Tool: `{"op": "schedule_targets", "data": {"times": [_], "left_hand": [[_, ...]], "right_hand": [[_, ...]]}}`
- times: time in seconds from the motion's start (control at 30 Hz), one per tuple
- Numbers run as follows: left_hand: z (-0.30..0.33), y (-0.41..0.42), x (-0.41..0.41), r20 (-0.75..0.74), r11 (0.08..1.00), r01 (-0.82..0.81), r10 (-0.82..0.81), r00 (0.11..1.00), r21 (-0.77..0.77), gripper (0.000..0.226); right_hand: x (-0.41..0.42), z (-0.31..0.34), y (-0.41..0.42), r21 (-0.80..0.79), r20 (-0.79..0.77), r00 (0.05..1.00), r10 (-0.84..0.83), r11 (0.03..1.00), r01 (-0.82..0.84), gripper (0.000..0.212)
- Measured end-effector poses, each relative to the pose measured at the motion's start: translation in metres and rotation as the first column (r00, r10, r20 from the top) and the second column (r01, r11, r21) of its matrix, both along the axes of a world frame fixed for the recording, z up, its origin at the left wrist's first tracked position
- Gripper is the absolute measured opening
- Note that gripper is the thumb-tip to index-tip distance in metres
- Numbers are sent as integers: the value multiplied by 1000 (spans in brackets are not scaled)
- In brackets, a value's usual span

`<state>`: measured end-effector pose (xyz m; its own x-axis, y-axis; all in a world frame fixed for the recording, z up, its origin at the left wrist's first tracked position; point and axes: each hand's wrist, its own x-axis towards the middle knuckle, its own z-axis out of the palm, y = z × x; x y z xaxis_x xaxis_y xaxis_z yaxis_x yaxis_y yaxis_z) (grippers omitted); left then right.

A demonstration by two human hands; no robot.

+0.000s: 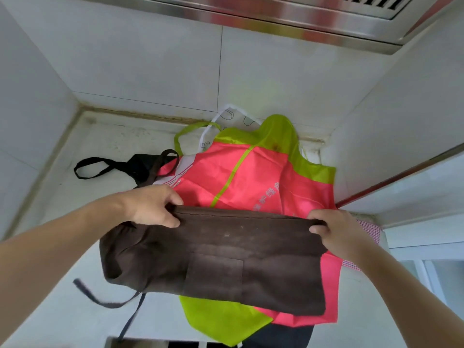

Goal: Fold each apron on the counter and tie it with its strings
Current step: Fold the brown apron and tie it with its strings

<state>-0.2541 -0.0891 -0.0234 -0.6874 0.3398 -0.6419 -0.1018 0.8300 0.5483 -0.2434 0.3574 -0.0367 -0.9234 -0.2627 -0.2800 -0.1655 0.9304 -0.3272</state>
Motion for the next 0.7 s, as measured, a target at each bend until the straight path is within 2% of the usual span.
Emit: {"op": "schedule_targets", "data": {"times": [0.07, 0.17, 0.23, 0.27, 0.33, 0.43, 0.5, 0.57, 0.63, 0.67, 0.7], "left_hand": [[0, -10, 3, 29, 993, -95, 93, 995, 76, 15], [-1, -17, 4, 39, 954, -243, 240, 970, 175, 16], [0, -17, 4, 3, 920, -318, 326, 945, 228, 14], [-1, -16, 4, -72, 912, -337, 362, 929, 235, 15], [0, -9, 4, -328, 908, -373, 418, 847, 193, 19], [-6, -1, 10, -684, 903, -424, 354, 638, 72, 32], [-19, -2, 18, -783, 889, -457, 268, 561, -23, 48], [-33, -4, 32, -783, 866, -501, 311, 539, -1, 43], [-43, -6, 48, -670, 809, -580, 483, 563, 96, 20], [-47, -7, 56, -591, 765, -640, 551, 589, 76, 9], [-55, -12, 64, -517, 719, -694, 607, 604, 34, 8]], "right_hand": [[0, -1, 1, 31, 13, 1000, -12, 999, 12, 43], [-5, 2, 2, 83, 67, 997, -34, 996, 29, 46], [-12, 9, 5, 101, 96, 994, -55, 994, 45, 42], [-16, 14, 6, 110, 97, 993, -67, 992, 56, 34], [-26, 21, 7, 117, 42, 988, -149, 983, 143, 18], [-31, 16, 1, 105, -269, 906, -326, 925, 365, 32], [-22, 5, -9, 96, -443, 830, -339, 903, 419, 51], [-4, -10, -21, 55, -461, 815, -351, 905, 421, 60], [26, -27, -35, 4, -409, 839, -359, 918, 396, 54], [44, -36, -42, -8, -362, 863, -353, 927, 375, 50], [63, -45, -51, -7, -298, 898, -325, 941, 338, 47]]}}
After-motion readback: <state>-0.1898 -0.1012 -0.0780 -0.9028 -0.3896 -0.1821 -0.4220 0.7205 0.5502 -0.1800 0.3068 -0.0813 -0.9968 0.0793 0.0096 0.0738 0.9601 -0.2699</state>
